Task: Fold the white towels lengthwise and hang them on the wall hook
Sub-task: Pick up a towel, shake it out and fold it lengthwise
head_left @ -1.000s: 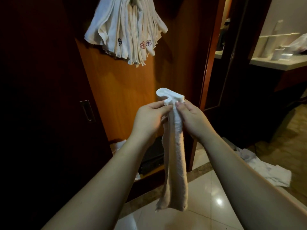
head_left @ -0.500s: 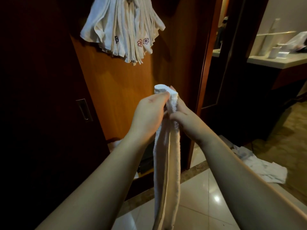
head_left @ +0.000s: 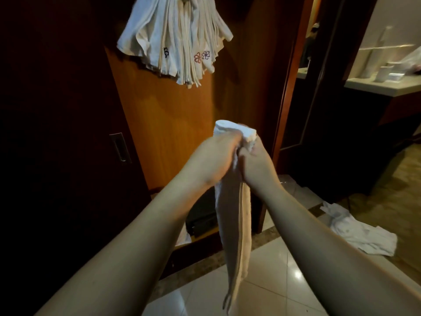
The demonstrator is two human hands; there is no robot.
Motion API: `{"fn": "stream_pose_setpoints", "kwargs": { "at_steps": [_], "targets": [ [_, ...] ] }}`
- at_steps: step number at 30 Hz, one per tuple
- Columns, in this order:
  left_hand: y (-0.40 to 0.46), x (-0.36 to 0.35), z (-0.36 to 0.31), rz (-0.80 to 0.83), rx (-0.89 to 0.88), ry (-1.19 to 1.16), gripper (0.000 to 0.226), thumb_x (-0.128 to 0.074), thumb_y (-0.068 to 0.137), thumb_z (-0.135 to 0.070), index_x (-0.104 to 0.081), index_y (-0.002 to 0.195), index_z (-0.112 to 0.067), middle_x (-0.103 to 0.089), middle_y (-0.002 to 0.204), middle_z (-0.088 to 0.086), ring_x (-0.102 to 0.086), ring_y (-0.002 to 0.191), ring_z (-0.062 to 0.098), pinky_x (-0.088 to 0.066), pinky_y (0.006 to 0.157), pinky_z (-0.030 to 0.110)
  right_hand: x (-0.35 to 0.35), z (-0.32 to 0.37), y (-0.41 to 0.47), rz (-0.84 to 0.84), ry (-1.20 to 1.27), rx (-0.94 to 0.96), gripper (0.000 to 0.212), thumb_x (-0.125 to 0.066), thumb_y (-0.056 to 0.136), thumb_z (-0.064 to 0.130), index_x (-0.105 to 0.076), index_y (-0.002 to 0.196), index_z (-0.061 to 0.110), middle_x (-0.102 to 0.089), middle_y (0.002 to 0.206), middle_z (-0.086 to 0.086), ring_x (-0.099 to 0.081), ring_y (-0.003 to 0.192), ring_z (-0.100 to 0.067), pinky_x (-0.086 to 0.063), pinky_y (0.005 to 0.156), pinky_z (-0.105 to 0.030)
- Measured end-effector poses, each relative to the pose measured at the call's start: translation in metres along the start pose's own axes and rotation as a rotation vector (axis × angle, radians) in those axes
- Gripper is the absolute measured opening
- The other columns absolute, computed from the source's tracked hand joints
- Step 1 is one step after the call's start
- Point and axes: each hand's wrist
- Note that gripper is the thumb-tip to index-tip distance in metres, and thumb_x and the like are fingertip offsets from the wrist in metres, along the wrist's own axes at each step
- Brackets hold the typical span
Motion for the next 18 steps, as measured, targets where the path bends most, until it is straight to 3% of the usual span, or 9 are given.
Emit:
{"fn": "stream_pose_setpoints", "kwargs": {
  "at_steps": [1,2,3,5,7,10,13,15,18],
  "targets": [
    [0.003,0.004,0.002,-0.105,-0.035,-0.042,0.024,-0.046,0.105,-0.021,-0.061,0.124,-0.02,-0.061,0.129,0.006,-0.061,0.103,-0.007,-0.05,0.082,0.013,0.007,-0.015,0.018,0.037,0.015,0.026,0.042,-0.051,0.092,0.028,-0.048,0.116,0.063,-0.07,0.1,0.022,-0.067,0.093,0.004,-0.052,0.084,-0.024],
    [0.01,0.008,0.01,-0.197,-0.054,-0.06,0.024,-0.052,0.102,-0.026,-0.058,0.126,-0.021,-0.058,0.128,0.0,-0.059,0.1,-0.008,-0.05,0.076,0.011,0.011,-0.008,0.027,0.125,0.017,-0.002,0.05,-0.051,0.09,0.024,-0.046,0.114,0.067,-0.07,0.106,0.019,-0.068,0.096,-0.002,-0.054,0.088,-0.033],
    [0.015,0.013,0.015,-0.265,-0.069,-0.002,0.037,-0.058,0.099,-0.032,-0.05,0.133,-0.022,-0.05,0.132,-0.005,-0.054,0.107,-0.005,-0.048,0.08,0.013,0.014,-0.011,0.037,0.165,0.042,-0.025,0.055,-0.051,0.088,0.021,-0.045,0.114,0.069,-0.071,0.111,0.012,-0.07,0.099,-0.01,-0.055,0.092,-0.041],
    [0.028,0.017,0.033,-0.178,0.011,-0.006,0.069,-0.07,0.09,-0.043,-0.034,0.147,-0.027,-0.037,0.147,-0.005,-0.044,0.126,0.009,-0.046,0.095,0.024,0.017,-0.005,0.048,0.258,0.153,-0.073,0.059,-0.051,0.084,0.018,-0.048,0.12,0.065,-0.072,0.112,-0.002,-0.073,0.093,-0.021,-0.059,0.086,-0.045],
    [0.036,0.02,0.036,0.012,0.182,-0.226,0.08,-0.078,0.081,-0.048,-0.038,0.146,-0.026,-0.049,0.147,-0.001,-0.053,0.126,0.017,-0.05,0.093,0.031,0.02,0.003,0.057,0.353,0.315,-0.116,0.067,-0.048,0.08,0.011,-0.048,0.134,0.05,-0.07,0.111,-0.009,-0.072,0.084,-0.02,-0.058,0.069,-0.037],
    [0.048,0.028,0.039,0.156,0.259,-0.481,0.06,-0.082,0.074,-0.043,-0.061,0.128,-0.023,-0.073,0.118,0.0,-0.069,0.11,0.021,-0.053,0.09,0.038,0.028,0.019,0.072,0.4,0.468,-0.171,0.065,-0.046,0.078,0.004,-0.054,0.134,0.035,-0.075,0.108,-0.01,-0.073,0.094,-0.025,-0.059,0.072,-0.037],
    [0.057,0.027,0.028,0.229,0.195,-0.512,0.048,-0.077,0.086,-0.029,-0.06,0.129,-0.017,-0.072,0.119,0.006,-0.069,0.11,0.025,-0.055,0.094,0.043,0.039,0.023,0.09,0.433,0.542,-0.252,0.056,-0.049,0.083,0.004,-0.057,0.136,0.02,-0.074,0.113,-0.013,-0.071,0.107,-0.03,-0.06,0.08,-0.041],
    [0.062,0.022,0.014,0.209,0.157,-0.514,0.042,-0.069,0.092,-0.021,-0.057,0.131,-0.013,-0.072,0.119,0.01,-0.07,0.108,0.027,-0.059,0.089,0.042,0.046,0.014,0.093,0.444,0.6,-0.382,0.055,-0.059,0.083,0.012,-0.055,0.138,0.008,-0.073,0.116,-0.016,-0.07,0.11,-0.031,-0.06,0.082,-0.042],
    [0.068,0.014,-0.001,0.078,0.172,-0.645,0.034,-0.061,0.098,-0.013,-0.055,0.131,-0.01,-0.07,0.118,0.018,-0.071,0.103,0.034,-0.06,0.086,0.049,0.057,-0.016,0.082,0.516,0.662,-0.523,0.052,-0.086,0.064,0.025,-0.074,0.112,0.01,-0.077,0.103,-0.01,-0.074,0.099,-0.024,-0.06,0.079,-0.038]
  ]
}}
Point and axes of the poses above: each hand's wrist, its own y-axis towards the middle knuckle, its own x-axis out of the back of the hand, z = x × y
